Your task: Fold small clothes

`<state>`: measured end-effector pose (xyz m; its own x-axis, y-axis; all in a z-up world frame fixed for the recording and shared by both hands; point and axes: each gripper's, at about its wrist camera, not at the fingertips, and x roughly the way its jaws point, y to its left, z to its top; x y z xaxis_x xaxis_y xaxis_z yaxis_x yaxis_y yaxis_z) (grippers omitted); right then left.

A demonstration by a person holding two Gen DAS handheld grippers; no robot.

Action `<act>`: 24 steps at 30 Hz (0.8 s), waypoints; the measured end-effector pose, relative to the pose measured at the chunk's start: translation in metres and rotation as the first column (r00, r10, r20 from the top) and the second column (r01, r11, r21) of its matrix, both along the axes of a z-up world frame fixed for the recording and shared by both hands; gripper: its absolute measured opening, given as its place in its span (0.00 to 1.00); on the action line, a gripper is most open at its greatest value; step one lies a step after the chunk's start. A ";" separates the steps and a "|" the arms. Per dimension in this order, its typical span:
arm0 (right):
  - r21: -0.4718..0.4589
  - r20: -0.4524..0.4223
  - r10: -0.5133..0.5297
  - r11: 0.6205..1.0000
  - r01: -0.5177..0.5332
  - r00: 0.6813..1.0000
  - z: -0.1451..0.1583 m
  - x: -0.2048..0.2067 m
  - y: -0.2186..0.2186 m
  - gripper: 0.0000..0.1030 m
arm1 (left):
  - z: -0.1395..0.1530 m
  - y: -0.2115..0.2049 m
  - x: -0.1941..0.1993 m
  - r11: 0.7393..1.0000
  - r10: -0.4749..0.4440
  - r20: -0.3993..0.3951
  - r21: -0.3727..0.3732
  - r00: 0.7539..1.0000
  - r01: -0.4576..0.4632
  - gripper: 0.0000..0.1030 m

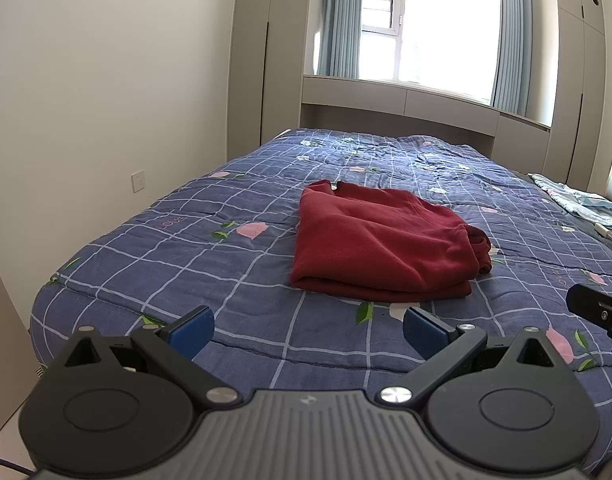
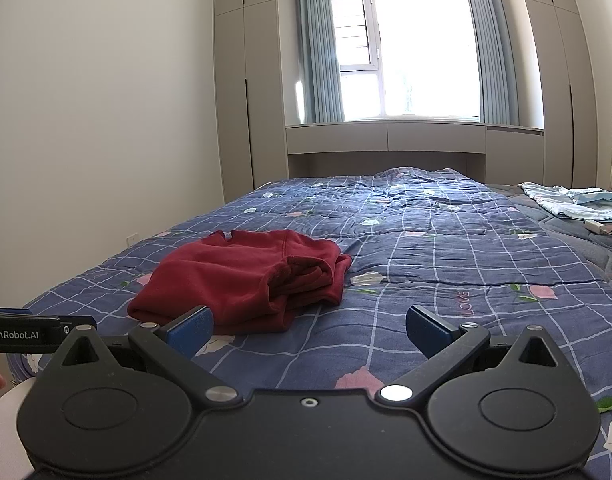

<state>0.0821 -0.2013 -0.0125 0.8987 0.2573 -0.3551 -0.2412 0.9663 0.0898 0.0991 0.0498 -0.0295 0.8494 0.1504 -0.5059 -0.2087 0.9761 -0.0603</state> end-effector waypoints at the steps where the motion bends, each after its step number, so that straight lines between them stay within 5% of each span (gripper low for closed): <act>1: 0.000 0.000 0.000 1.000 0.000 1.000 0.000 0.000 0.000 0.99 | 0.000 0.000 0.000 1.000 0.001 0.000 0.000 1.000 -0.001 1.00; 24: 0.000 0.000 0.000 1.000 0.000 1.000 0.001 0.000 0.000 0.99 | 0.002 -0.007 -0.002 0.998 0.032 0.011 0.052 0.999 -0.032 1.00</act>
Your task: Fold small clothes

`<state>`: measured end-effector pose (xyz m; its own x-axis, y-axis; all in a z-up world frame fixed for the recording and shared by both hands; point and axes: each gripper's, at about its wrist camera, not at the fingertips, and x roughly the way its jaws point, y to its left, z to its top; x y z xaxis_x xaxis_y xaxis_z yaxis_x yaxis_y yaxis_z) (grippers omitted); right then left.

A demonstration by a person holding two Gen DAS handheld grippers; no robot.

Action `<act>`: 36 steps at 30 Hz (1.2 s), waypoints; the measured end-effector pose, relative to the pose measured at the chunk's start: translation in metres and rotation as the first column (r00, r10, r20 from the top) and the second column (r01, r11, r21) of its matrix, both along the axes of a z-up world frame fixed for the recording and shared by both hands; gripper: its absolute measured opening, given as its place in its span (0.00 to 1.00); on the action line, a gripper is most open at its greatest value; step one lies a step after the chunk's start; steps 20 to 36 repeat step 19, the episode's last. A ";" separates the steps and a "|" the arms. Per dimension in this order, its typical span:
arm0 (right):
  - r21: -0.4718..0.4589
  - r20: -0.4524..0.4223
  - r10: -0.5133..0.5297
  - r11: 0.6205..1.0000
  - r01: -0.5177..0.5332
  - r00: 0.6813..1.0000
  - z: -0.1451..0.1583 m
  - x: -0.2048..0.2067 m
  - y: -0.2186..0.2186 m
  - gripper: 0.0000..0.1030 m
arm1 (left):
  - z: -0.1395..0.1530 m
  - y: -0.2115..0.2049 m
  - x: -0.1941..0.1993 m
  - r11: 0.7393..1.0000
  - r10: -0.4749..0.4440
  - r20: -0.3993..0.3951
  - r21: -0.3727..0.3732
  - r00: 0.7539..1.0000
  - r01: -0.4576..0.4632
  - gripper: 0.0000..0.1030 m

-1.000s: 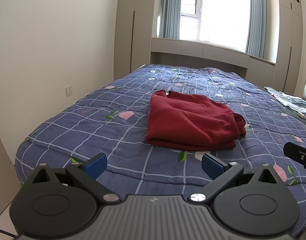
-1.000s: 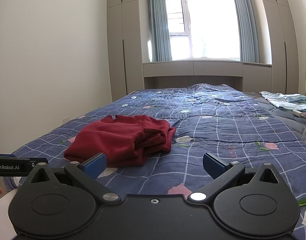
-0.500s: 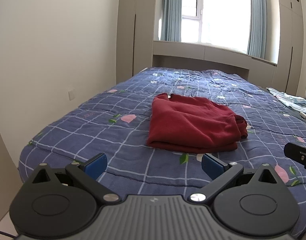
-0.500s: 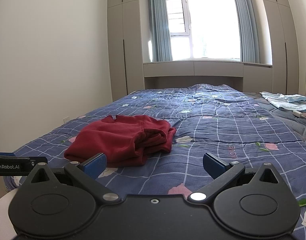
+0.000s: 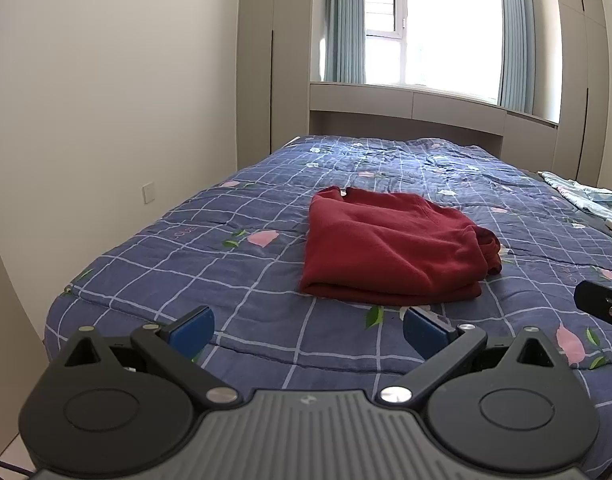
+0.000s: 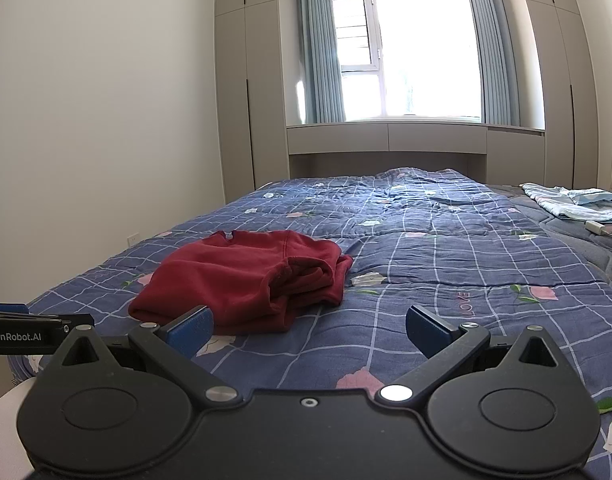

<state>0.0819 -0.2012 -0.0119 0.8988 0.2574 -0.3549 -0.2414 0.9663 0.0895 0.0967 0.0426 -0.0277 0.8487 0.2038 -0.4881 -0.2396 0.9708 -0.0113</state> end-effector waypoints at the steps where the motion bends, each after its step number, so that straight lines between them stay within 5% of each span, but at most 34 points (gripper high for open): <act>1: 0.000 0.000 0.000 1.000 0.000 1.000 0.000 0.000 0.000 0.99 | 0.000 0.000 0.000 1.000 -0.001 -0.001 0.000 1.000 0.001 1.00; 36: -0.002 -0.002 0.001 1.000 -0.001 1.000 0.000 0.000 0.001 0.99 | -0.001 0.001 -0.001 1.000 -0.001 -0.004 0.000 1.000 0.001 1.00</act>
